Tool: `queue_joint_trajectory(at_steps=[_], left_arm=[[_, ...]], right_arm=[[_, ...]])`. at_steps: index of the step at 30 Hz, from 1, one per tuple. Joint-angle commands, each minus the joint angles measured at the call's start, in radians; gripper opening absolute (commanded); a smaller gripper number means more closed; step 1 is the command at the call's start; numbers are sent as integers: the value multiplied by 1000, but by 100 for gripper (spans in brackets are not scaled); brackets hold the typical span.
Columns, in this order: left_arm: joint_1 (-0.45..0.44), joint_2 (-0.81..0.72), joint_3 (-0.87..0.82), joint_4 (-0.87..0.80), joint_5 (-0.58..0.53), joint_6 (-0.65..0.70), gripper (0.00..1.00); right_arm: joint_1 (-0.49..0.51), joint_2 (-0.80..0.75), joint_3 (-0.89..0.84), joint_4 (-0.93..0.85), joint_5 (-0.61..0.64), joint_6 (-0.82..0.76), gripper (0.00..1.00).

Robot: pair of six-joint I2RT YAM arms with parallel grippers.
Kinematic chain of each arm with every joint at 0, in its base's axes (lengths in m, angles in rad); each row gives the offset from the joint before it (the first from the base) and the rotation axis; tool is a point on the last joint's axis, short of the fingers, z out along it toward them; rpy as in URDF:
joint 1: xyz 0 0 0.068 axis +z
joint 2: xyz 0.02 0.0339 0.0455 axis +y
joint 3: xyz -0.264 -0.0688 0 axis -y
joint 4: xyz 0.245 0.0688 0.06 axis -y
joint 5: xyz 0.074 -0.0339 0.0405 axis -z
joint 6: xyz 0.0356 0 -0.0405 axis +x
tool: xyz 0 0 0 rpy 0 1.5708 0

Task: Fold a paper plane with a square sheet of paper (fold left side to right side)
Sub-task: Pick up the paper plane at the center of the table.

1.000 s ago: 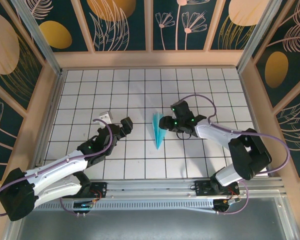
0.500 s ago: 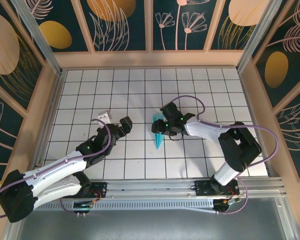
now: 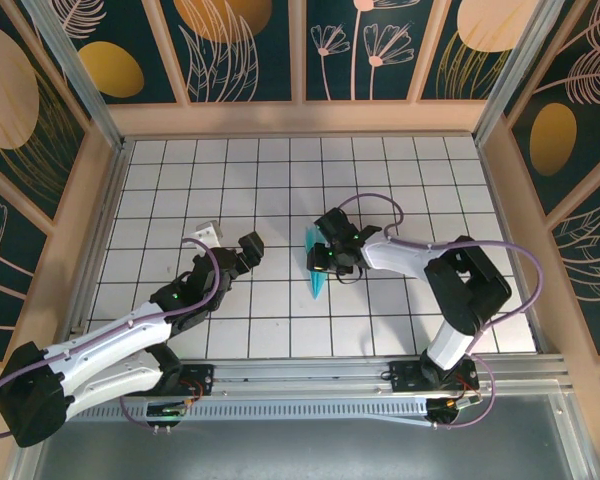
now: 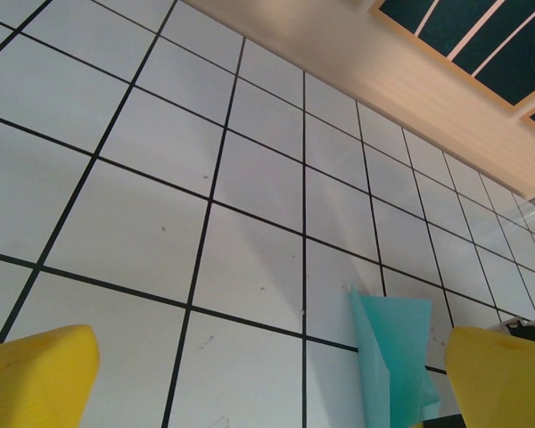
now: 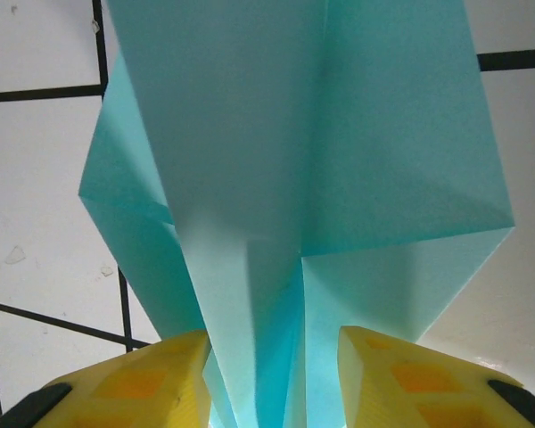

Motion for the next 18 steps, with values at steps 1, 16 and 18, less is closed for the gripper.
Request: queue_joint_trajectory(at_steps=[1, 16, 18], left_arm=[[9, -12, 3, 8, 3, 16, 99], [12, -16, 0, 10, 6, 15, 99], [13, -17, -1, 10, 6, 15, 99]], right_arm=[[12, 23, 36, -38, 44, 4, 37], [44, 90, 71, -63, 96, 22, 19], [50, 96, 75, -65, 103, 24, 17]])
